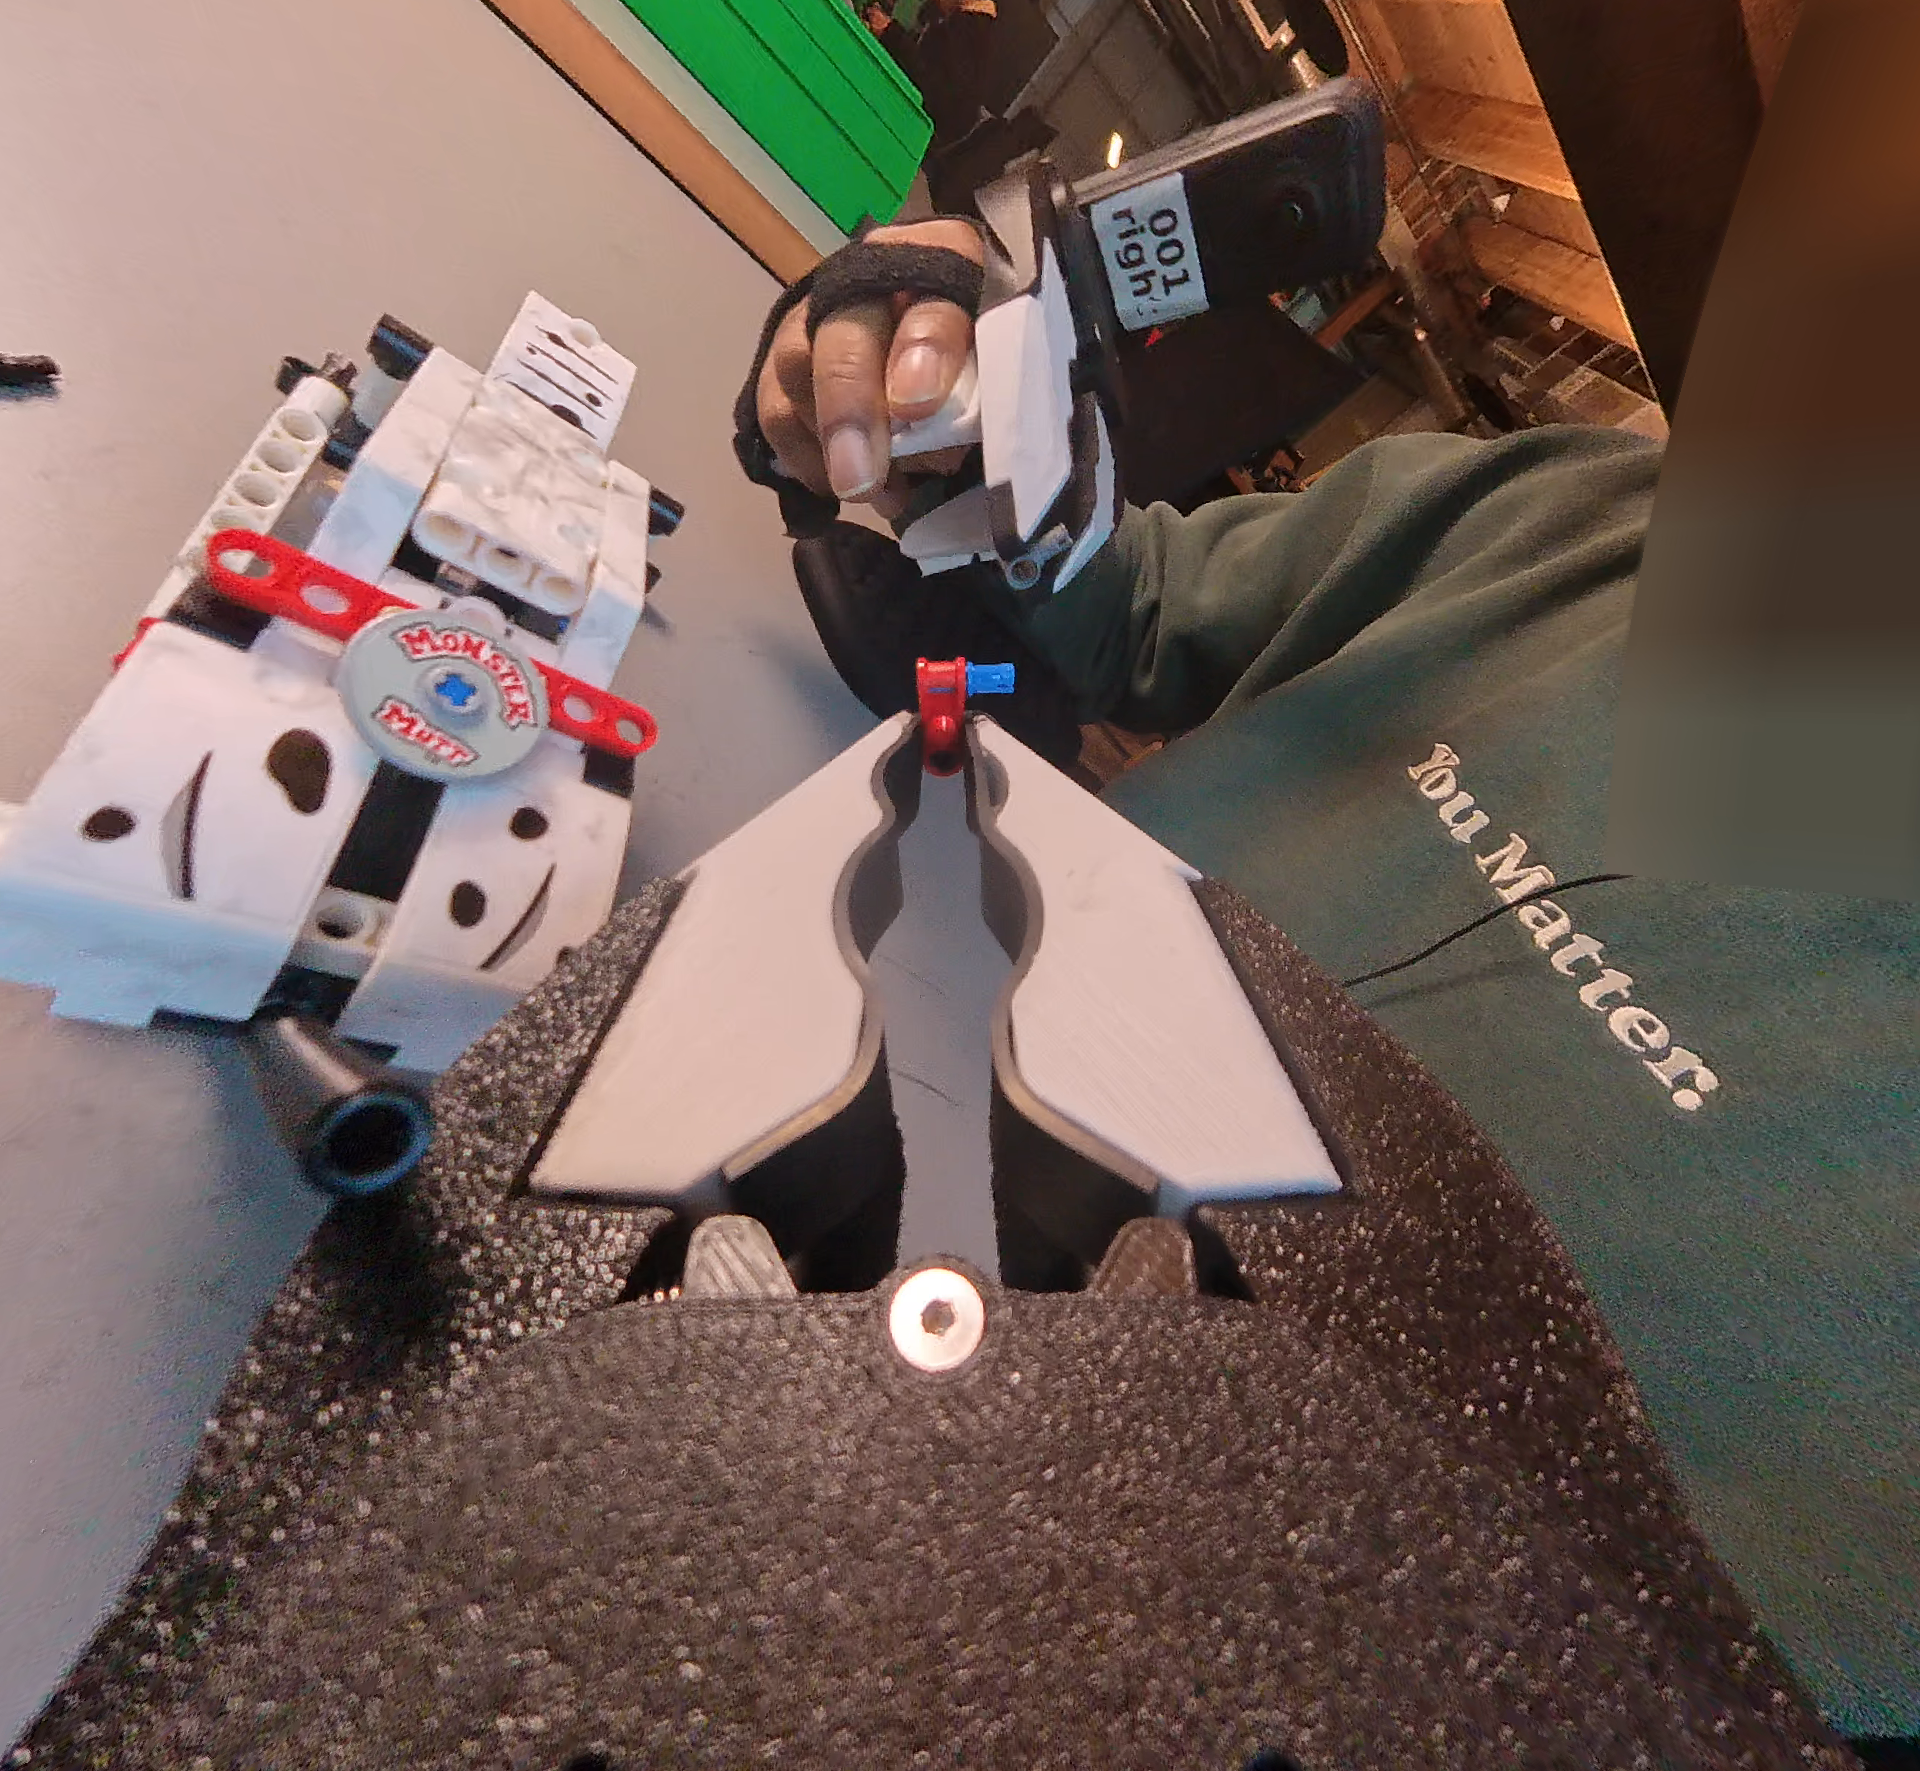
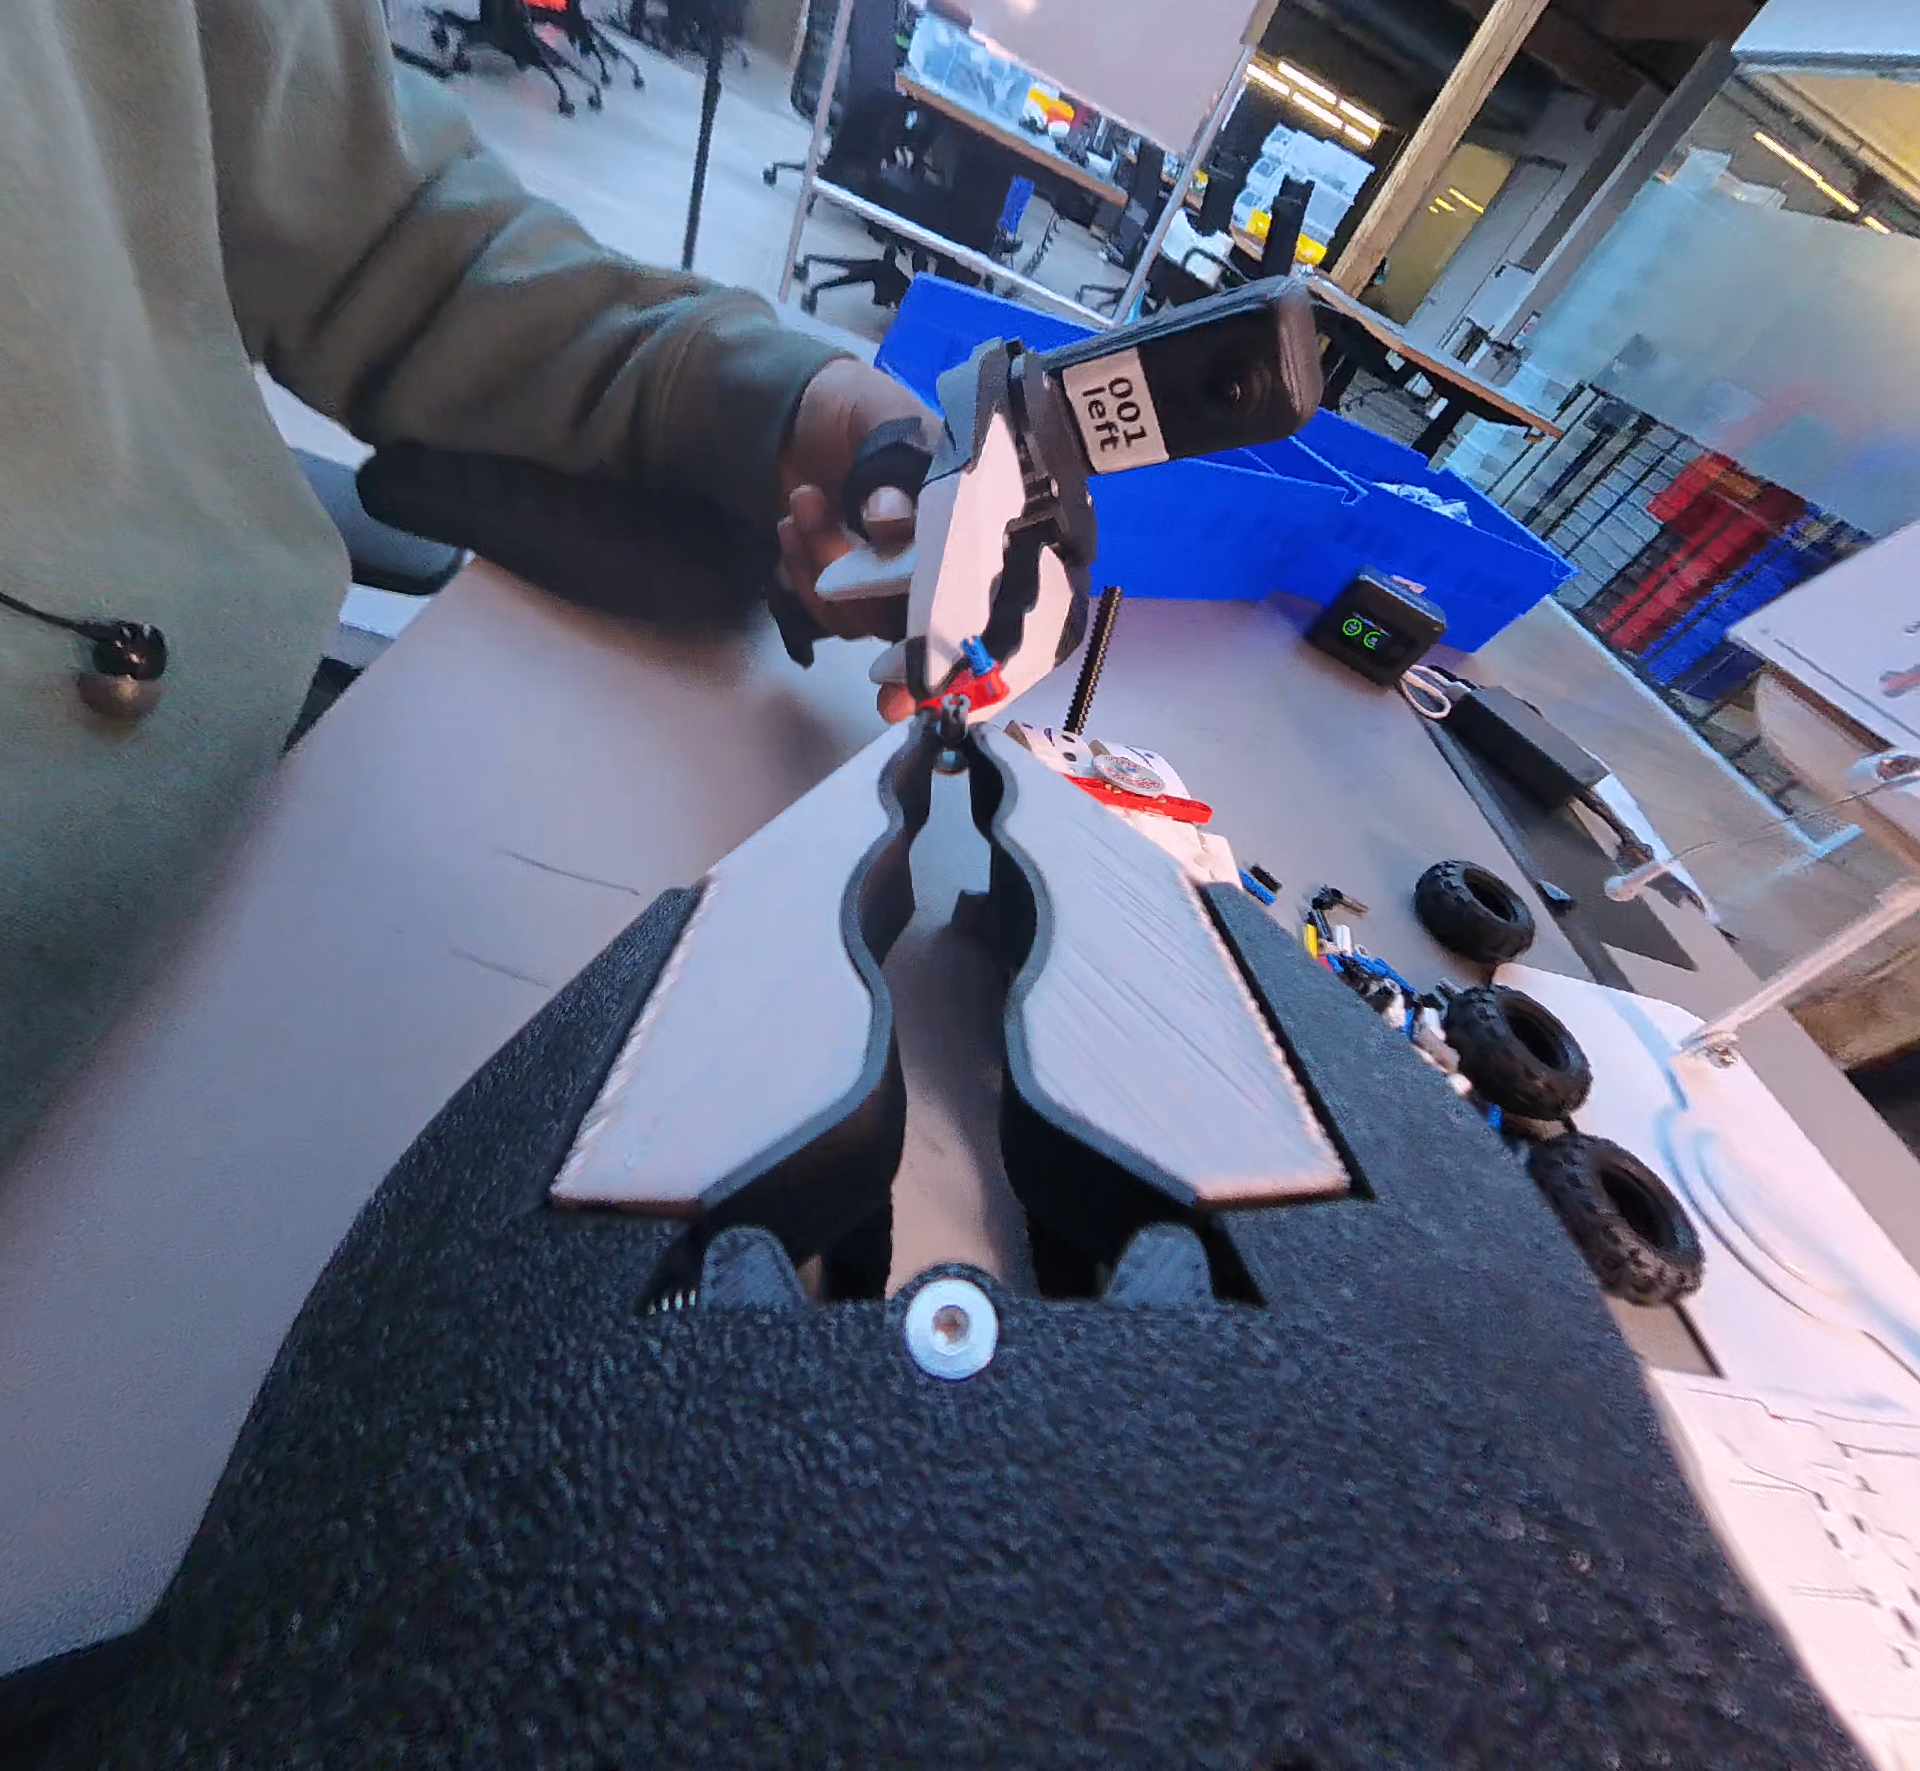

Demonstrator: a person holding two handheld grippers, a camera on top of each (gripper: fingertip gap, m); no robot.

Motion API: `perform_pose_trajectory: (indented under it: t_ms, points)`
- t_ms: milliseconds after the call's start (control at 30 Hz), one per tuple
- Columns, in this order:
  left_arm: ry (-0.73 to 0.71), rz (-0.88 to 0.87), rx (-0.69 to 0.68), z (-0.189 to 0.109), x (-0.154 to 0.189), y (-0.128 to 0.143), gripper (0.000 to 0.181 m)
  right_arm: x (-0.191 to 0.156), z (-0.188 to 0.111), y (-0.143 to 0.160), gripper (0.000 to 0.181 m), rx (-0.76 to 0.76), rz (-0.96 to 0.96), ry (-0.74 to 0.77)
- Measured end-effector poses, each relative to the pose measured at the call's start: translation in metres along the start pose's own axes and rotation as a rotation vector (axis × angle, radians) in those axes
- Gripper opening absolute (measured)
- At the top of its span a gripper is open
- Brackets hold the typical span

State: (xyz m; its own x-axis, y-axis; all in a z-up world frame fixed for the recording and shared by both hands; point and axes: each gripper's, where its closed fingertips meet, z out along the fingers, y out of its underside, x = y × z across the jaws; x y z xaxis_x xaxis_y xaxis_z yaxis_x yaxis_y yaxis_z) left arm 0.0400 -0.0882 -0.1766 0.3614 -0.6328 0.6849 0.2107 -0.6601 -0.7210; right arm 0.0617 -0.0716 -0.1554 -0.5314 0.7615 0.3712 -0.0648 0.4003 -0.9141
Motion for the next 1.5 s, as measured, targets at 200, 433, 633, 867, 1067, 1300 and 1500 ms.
perform_pose_trajectory:
  t_ms: [200,433,633,867,1067,1300,1500]
  points:
    - [0.057,-0.016,0.034,0.005,0.007,-0.001,0.007,0.004,-0.005,-0.003,0.006,0.058,0.083,-0.003]
    - [0.074,-0.027,0.051,0.006,0.004,0.002,0.007,0.052,-0.008,0.006,0.007,0.035,0.167,0.193]
    - [0.108,-0.055,0.126,0.0,0.002,-0.006,0.007,0.139,0.007,0.087,0.007,-0.395,0.206,0.378]
    - [0.158,-0.07,0.225,-0.016,0.005,-0.015,0.007,0.165,0.039,0.191,0.007,-0.786,0.345,0.235]
    - [0.191,-0.086,0.25,-0.022,0.006,-0.017,0.007,0.177,0.041,0.142,0.034,-0.543,0.326,0.3]
    - [0.238,-0.115,0.253,-0.019,0.012,-0.018,0.007,0.046,0.018,-0.016,0.021,-0.08,0.119,-0.15]
    - [0.285,-0.133,0.233,-0.011,0.021,-0.015,0.007,-0.006,0.036,-0.011,0.013,-0.162,-0.051,-0.152]
